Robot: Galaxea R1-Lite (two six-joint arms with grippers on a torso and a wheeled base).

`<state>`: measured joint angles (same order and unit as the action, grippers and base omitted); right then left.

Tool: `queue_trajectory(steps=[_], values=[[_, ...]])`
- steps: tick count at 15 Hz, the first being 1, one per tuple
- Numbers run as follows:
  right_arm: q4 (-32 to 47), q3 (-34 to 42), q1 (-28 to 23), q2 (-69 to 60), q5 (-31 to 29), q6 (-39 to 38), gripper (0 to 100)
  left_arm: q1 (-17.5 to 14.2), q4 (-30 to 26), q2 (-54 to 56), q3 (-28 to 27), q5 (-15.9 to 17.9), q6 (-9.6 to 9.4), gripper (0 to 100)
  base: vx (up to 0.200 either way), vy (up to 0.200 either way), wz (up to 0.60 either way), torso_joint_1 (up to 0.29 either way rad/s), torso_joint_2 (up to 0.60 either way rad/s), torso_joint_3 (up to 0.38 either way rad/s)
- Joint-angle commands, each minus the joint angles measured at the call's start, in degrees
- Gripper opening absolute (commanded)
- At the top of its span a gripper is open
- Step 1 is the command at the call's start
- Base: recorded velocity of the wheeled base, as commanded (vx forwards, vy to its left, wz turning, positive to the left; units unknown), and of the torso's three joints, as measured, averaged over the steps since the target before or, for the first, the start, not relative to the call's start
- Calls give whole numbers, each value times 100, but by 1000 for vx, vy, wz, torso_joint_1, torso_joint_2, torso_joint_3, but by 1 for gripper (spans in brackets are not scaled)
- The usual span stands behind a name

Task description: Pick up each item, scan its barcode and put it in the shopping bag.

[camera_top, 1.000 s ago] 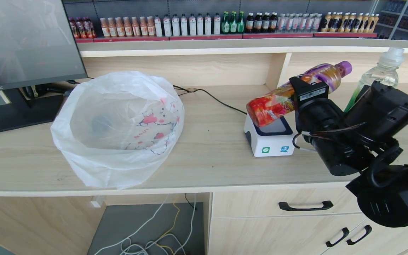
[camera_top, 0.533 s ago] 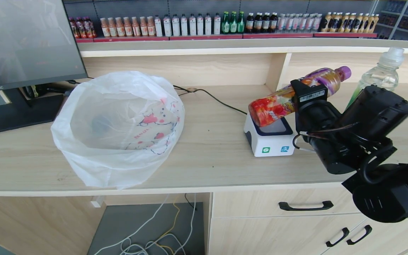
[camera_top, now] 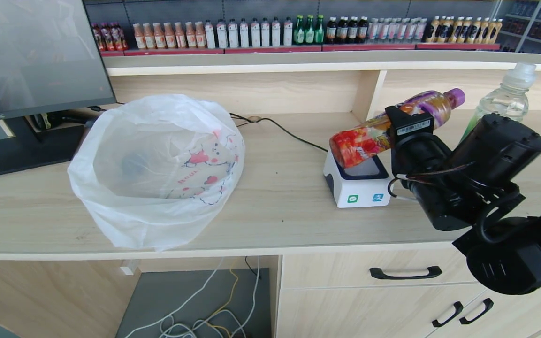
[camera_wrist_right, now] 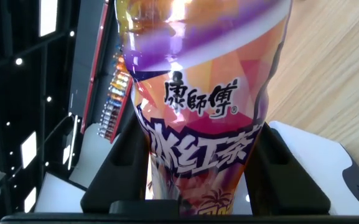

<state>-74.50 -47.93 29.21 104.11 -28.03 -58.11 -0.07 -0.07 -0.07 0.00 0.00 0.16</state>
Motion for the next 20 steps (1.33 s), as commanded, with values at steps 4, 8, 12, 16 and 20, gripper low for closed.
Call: queue_trajectory(steps=[4,8,12,16,20], values=[[-3,3,15,-31,-1,2,0,-1,-1,-1,0,0,11,100,0,0,0,0,0,0],[-12,12,23,-22,-1,-25,0,-1,-1,-1,0,0,11,100,0,0,0,0,0,0],[-3,3,32,-31,-1,-16,0,-1,-1,-1,0,0,2,100,0,0,0,0,0,0],[-3,12,234,-180,69,424,0,-1,-1,-1,0,0,2,100,0,0,0,0,0,0],[-3,-93,665,-400,104,1232,0,7,-1,-1,0,0,11,100,0,0,0,0,0,0]])
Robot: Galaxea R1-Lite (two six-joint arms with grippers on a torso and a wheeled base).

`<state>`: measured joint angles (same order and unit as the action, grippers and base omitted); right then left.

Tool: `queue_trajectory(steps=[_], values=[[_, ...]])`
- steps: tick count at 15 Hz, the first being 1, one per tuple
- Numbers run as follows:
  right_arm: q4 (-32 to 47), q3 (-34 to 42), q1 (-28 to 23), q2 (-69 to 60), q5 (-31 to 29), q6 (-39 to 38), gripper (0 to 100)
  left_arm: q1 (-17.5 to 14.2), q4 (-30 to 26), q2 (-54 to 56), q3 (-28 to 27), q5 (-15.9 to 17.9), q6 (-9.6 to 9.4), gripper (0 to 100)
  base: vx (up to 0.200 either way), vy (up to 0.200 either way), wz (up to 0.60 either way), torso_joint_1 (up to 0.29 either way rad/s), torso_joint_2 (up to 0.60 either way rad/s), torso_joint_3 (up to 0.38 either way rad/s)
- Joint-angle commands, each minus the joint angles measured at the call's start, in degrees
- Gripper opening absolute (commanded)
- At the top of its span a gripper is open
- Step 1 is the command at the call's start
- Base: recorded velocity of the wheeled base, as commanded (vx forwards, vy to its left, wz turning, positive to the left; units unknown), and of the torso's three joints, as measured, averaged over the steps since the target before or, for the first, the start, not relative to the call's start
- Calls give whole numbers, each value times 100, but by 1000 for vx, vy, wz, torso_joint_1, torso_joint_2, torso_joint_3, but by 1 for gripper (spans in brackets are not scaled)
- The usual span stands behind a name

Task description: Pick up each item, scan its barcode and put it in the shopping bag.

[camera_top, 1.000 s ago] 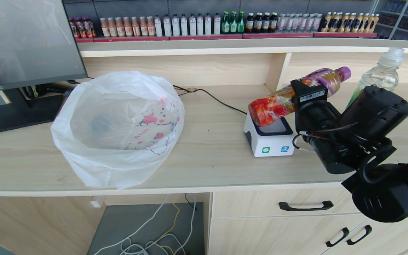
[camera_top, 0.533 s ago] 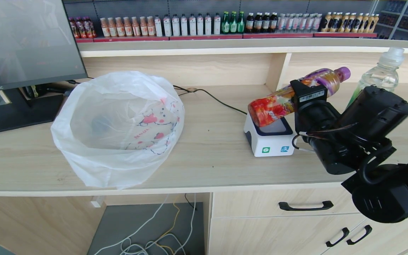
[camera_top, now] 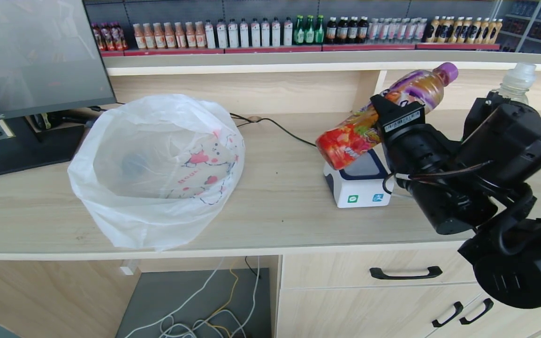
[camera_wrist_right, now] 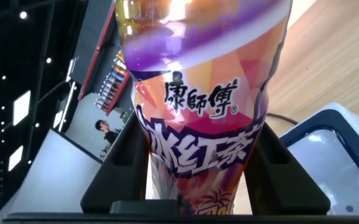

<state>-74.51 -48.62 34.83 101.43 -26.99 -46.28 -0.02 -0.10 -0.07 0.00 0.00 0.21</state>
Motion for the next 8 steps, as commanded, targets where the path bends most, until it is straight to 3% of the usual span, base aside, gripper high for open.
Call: queue_trajectory(steps=[1,3,8], values=[[-2,-25,112,-167,18,303,0,-6,1,-1,0,0,-3,100,0,0,0,0,0,0],[15,-51,217,-325,220,769,0,2,1,-1,0,0,-3,100,0,0,0,0,0,0],[7,28,630,-686,387,3037,0,2,1,-1,0,0,-3,100,0,0,0,0,0,0]])
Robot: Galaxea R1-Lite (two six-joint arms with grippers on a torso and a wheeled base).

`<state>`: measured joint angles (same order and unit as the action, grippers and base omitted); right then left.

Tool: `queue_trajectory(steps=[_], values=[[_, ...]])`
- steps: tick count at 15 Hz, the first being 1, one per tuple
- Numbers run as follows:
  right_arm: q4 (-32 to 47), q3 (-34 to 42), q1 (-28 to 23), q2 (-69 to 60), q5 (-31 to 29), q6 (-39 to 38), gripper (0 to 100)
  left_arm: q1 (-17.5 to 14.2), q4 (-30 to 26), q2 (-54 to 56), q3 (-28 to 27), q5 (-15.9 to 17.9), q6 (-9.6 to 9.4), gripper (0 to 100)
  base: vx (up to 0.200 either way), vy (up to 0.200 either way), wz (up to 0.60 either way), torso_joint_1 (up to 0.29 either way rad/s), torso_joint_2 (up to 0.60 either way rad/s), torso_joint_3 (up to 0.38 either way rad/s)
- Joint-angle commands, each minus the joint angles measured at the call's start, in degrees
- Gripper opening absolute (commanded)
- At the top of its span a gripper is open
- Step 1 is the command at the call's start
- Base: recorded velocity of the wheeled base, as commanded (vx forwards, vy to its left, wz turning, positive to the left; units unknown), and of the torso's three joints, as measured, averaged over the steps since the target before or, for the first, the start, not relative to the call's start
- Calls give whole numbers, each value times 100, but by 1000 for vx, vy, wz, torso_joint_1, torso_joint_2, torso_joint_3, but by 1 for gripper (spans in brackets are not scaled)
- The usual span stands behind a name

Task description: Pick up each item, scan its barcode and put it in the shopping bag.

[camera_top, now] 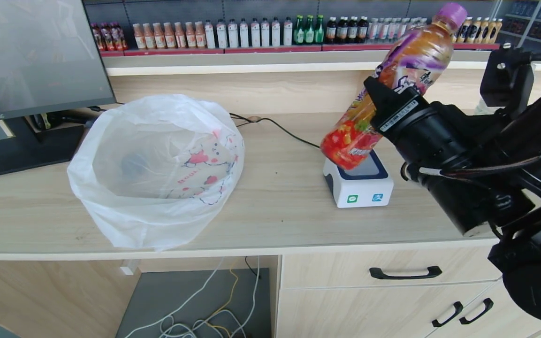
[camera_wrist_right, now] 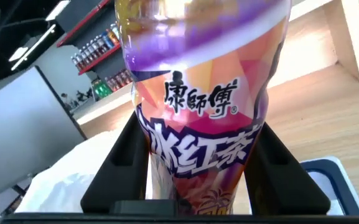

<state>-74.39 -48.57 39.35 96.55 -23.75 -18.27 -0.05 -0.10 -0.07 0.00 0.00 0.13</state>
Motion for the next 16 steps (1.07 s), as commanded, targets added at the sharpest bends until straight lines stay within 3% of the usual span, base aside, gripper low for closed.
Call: queue_trajectory(steps=[1,3,8,11,16], values=[[-6,23,284,-259,186,694,0,-4,1,-1,0,0,4,100,0,0,0,0,0,0],[-23,32,292,-356,582,1687,0,5,1,-1,0,0,4,100,0,0,0,0,0,0],[-164,75,266,-365,960,2680,0,5,1,-1,0,0,-5,100,0,0,0,0,0,0],[-392,322,266,-303,968,2829,0,5,1,-1,0,0,4,100,0,0,0,0,0,0],[-586,383,257,-75,977,2812,0,5,1,-1,0,0,4,100,0,200,0,2,4,4]])
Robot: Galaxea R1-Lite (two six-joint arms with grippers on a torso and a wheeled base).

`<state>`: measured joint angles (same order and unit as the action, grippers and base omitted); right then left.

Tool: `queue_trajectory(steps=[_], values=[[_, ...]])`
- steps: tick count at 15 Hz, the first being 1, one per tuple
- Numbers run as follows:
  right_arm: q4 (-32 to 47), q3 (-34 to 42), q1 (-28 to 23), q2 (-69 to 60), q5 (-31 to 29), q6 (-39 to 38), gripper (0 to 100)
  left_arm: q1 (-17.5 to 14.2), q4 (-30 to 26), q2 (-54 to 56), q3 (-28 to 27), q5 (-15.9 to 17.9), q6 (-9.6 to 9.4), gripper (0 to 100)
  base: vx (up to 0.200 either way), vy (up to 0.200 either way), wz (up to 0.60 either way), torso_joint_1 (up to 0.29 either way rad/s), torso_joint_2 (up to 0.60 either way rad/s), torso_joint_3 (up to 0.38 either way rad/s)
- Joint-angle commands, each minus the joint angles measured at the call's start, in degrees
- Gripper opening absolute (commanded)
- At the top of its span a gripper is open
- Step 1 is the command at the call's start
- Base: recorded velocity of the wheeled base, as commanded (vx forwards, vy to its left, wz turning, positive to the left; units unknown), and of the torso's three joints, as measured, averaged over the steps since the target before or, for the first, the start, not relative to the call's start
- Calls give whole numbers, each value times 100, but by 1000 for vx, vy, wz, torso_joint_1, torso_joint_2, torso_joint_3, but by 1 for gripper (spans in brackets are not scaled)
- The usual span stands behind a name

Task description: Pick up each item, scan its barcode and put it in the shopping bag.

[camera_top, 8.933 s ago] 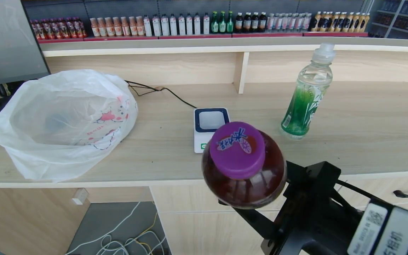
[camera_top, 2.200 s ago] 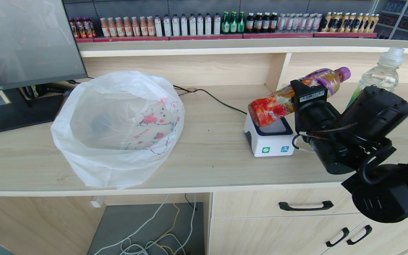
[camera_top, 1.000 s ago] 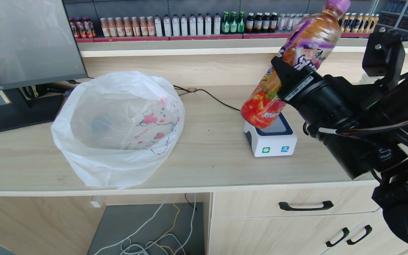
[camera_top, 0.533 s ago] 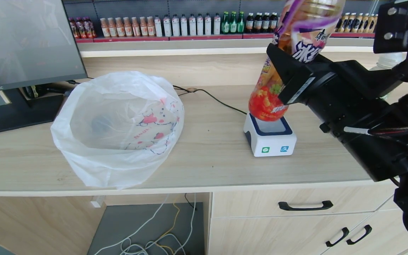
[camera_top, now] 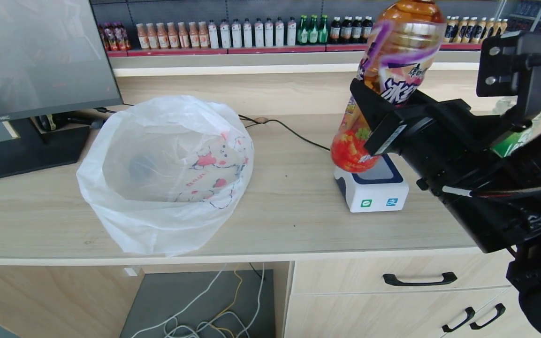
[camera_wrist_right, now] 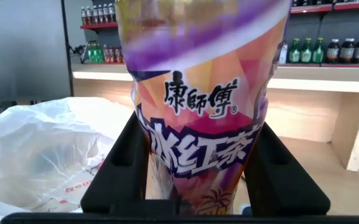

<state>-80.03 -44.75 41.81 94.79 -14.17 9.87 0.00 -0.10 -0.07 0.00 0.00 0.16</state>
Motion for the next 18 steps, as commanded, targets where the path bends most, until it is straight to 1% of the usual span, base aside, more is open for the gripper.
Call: queue_trajectory(steps=[1,5,8,14,18], values=[[-21,2,20,109,28,-3,0,0,1,-1,0,0,2,100,0,200,0,22,7,2],[-109,10,11,136,10,-47,0,0,1,-1,0,0,2,100,0,200,0,4,1,2],[-197,10,-156,153,2,-38,0,0,1,-1,0,0,2,100,0,200,0,2,2,4],[-294,-227,-174,487,2,-38,0,0,1,-1,0,0,2,100,0,200,0,0,1,2],[-311,-394,-174,619,28,-21,0,0,1,-1,0,0,-7,100,0,0,0,0,0,0]])
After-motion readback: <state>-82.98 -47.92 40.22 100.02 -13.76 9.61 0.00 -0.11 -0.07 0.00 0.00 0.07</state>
